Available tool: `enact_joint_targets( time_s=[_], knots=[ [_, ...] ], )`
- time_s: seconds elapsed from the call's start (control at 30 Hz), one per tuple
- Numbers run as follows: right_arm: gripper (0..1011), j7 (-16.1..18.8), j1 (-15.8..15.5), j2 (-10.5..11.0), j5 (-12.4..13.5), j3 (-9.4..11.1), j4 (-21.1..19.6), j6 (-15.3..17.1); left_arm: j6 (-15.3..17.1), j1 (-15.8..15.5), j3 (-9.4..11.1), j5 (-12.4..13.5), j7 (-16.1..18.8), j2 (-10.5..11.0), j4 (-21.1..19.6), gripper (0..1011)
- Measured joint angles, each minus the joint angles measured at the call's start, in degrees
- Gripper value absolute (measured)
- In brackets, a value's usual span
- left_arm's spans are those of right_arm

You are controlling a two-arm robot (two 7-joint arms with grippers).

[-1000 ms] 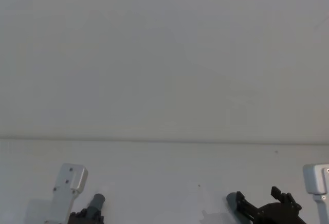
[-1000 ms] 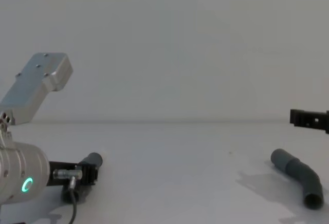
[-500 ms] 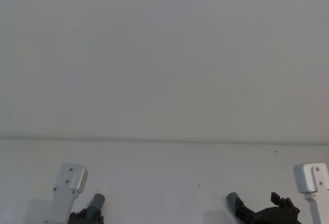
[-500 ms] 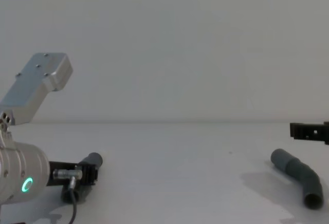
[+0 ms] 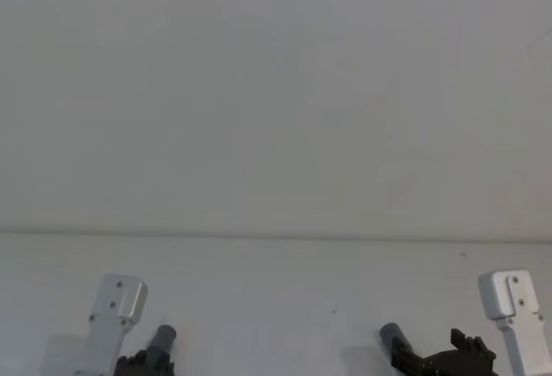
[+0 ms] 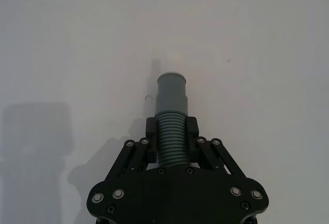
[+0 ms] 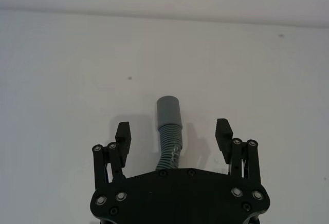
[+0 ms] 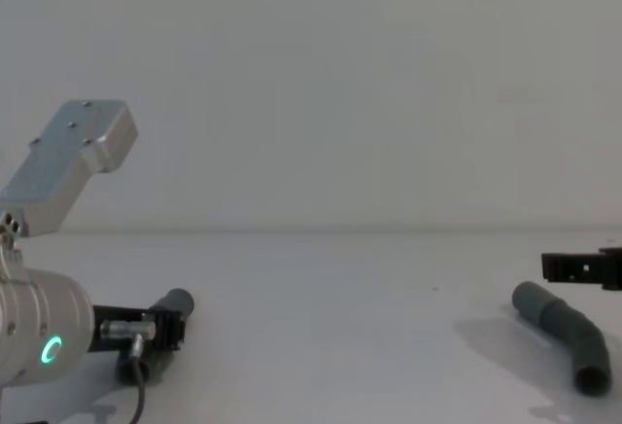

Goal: Use both hands to pick up one end of the pipe from the table, align the ends, and insert them.

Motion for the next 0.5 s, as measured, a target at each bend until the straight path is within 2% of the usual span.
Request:
enact_joint_targets(
  time_s=[0.5],
  knots=[
    [1004,0.0,2.2,-1.2,-0.7,-0.4,3.3,1.9,0.0,0.0,0.0,0.0,0.0,0.0,0.0,293]
  ],
)
